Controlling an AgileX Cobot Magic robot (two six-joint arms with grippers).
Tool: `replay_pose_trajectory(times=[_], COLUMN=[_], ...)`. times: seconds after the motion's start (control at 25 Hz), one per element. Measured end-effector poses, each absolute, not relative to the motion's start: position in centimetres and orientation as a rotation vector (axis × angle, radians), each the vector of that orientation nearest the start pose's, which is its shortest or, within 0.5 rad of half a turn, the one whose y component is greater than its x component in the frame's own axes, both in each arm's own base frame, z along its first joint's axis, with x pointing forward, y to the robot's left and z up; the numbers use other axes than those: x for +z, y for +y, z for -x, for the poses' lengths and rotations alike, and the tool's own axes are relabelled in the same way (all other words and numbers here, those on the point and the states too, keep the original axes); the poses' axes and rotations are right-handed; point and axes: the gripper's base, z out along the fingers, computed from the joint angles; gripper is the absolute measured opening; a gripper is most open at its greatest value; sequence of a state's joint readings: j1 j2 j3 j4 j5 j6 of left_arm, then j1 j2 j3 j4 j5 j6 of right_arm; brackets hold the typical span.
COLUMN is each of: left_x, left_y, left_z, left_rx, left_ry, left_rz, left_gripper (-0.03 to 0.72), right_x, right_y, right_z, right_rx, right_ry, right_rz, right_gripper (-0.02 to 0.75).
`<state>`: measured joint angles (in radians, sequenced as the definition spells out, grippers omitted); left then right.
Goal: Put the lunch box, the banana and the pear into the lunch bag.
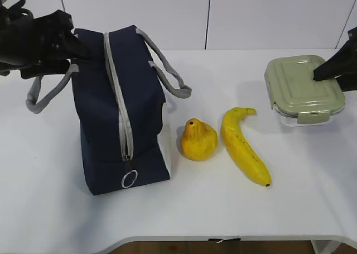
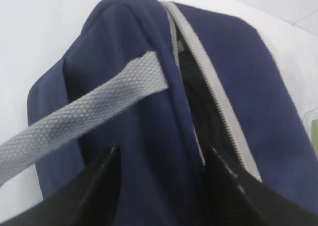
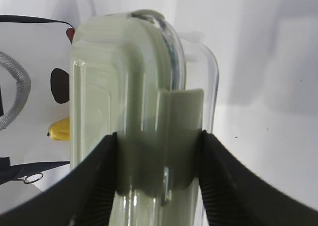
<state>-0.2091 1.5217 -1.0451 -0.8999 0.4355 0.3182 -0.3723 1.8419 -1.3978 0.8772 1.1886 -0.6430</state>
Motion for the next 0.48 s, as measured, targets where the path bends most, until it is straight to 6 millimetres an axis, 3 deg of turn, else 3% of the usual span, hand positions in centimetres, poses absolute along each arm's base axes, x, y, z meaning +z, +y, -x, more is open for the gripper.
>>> replay_pose_trajectory(times=[0.16, 0.36, 0.48], left_x=[27.58, 27.80, 27.84], left_y=[-9.91, -9.87, -9.83], left_z=[-32.06, -32.32, -32.38], left_rx=[-0.783, -0.811, -0.806], left_ry=[2.310, 2.273, 2.265], left_rz=[0.208, 0.276, 0.277], left_gripper=[0.361, 0.088, 0.005], right_x=[25.53, 25.52, 25.52], right_y=[-7.35, -7.36, -7.36], right_z=[-36.67, -36.66, -36.66], right_rx=[0.951, 0.949, 0.949], right_ry=[2.562, 2.564, 2.564], right_rz=[-0.083, -0.082, -0.082], right_gripper=[0.375, 0.375, 0.375])
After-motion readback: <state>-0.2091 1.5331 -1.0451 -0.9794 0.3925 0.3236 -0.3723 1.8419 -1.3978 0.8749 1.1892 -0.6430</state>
